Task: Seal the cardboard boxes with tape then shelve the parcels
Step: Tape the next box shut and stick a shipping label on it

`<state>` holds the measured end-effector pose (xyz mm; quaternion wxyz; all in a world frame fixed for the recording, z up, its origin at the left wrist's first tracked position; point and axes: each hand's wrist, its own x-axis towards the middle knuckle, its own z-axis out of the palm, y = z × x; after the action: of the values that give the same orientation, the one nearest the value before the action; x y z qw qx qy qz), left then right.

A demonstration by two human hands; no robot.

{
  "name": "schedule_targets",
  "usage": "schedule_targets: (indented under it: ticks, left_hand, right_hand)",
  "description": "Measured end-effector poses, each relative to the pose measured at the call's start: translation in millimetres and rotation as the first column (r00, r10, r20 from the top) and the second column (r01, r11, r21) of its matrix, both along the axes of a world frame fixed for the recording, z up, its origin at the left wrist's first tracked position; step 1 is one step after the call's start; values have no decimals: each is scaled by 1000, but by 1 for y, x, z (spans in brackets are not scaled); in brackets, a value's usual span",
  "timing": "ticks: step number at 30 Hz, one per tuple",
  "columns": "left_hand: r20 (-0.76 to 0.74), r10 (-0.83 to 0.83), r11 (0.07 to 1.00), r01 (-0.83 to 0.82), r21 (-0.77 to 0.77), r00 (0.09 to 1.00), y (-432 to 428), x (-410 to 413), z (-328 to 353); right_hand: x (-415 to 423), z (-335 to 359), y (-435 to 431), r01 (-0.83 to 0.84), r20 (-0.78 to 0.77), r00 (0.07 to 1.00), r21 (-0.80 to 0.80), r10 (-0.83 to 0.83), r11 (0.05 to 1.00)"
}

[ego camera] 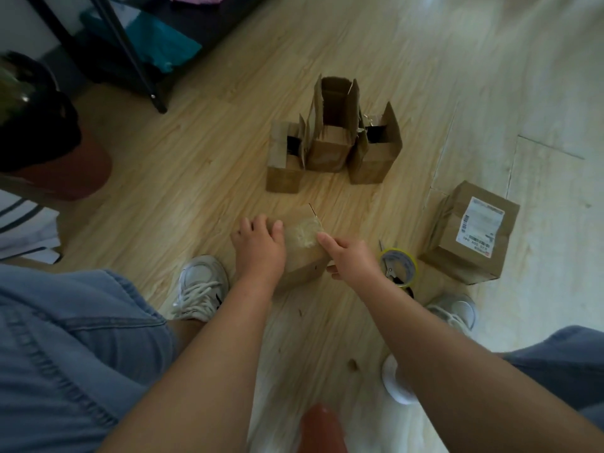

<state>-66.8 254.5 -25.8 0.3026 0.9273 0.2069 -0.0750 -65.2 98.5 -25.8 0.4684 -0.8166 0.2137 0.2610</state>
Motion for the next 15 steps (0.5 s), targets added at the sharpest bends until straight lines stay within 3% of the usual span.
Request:
schedule_targets:
  ticks: [3, 5, 9, 12, 15]
  left_hand:
    - [-136, -84, 964, 46, -262, 987, -1, 1, 15]
    - [-151, -175, 905, 98, -415, 973, -2, 1, 29]
    - [-76, -358, 878, 307, -367, 931, -11, 6, 52]
    - [62, -287, 887, 290, -360, 956, -17, 11, 63]
    - [118, -156, 859, 194, -475, 981, -12, 16, 77]
  right_hand:
    - [4, 4, -13, 16, 2, 1000, -31, -16, 999]
    - [8, 16, -26, 46, 9, 999, -72, -46, 996]
    - [20, 56, -52, 63, 31, 998, -73, -61, 995]
    - [28, 91, -67, -26, 127, 991, -60, 33, 998]
    - [29, 117, -81, -140, 214, 966, -28, 143, 990]
